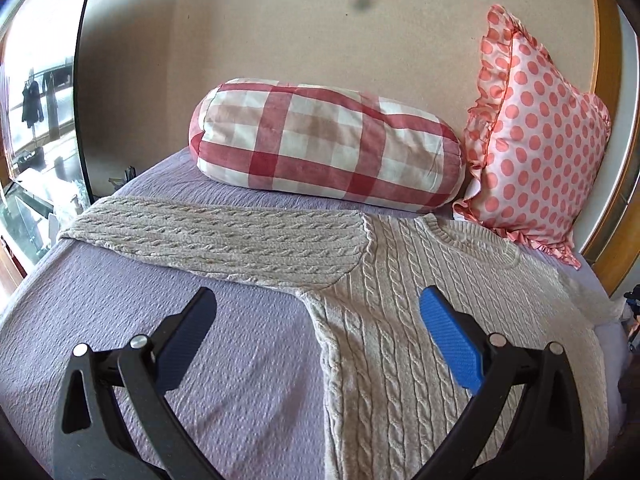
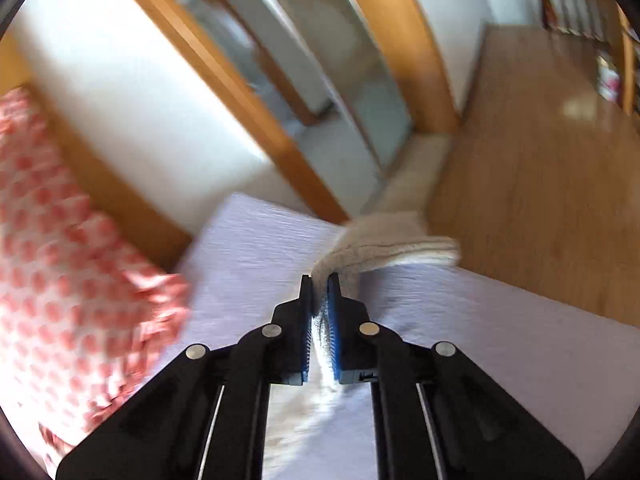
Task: Fold small clothes
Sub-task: 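Grasp a sweater sleeve cuff with the right gripper and fold it across the body, then grasp the other sleeve cuff with the left gripper and fold it across the body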
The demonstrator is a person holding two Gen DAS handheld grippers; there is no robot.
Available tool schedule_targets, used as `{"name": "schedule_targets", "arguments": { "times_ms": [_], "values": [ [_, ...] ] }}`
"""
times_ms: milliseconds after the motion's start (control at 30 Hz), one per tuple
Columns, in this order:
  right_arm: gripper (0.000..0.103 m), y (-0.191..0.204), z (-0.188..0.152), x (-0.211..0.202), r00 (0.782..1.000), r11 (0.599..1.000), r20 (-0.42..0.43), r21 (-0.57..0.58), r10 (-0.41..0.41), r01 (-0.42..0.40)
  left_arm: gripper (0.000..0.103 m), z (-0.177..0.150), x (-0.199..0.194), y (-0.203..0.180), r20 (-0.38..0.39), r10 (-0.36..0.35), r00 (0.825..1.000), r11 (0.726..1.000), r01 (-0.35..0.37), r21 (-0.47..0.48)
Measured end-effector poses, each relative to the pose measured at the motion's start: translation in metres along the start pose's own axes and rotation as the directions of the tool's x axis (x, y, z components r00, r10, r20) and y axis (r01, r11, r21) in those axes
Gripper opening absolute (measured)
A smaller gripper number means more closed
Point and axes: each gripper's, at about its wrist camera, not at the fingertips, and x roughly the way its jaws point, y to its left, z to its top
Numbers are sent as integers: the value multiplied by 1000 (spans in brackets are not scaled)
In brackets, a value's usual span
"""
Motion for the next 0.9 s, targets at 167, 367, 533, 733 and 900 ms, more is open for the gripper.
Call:
{"name": "schedule_targets", "arguments": {
  "times_ms": [167, 367, 533, 733, 900],
  "values": [
    [8, 147, -55, -65, 926, 891, -91, -255, 366, -377, 101, 13, 2, 49, -11, -10, 1000, 993, 9, -116],
    [10, 296, -210, -76, 711, 624, -529, -376, 462, -685, 101, 31, 19, 95, -38, -25, 999, 955, 12, -297],
    [38, 304, -261, -78, 684, 595, -612, -396, 397, -700, 98, 39, 39, 136, -87, -12, 996, 908, -25, -419],
    [64, 259, -221, -98, 775, 651, -470, -437, 423, -621, 90, 38, 61, 196, -141, 10, 990, 817, -89, -570],
    [68, 231, -202, -102, 804, 700, -419, -414, 421, -582, 77, 36, 65, 235, -117, -13, 993, 721, -71, -690]
  ]
}}
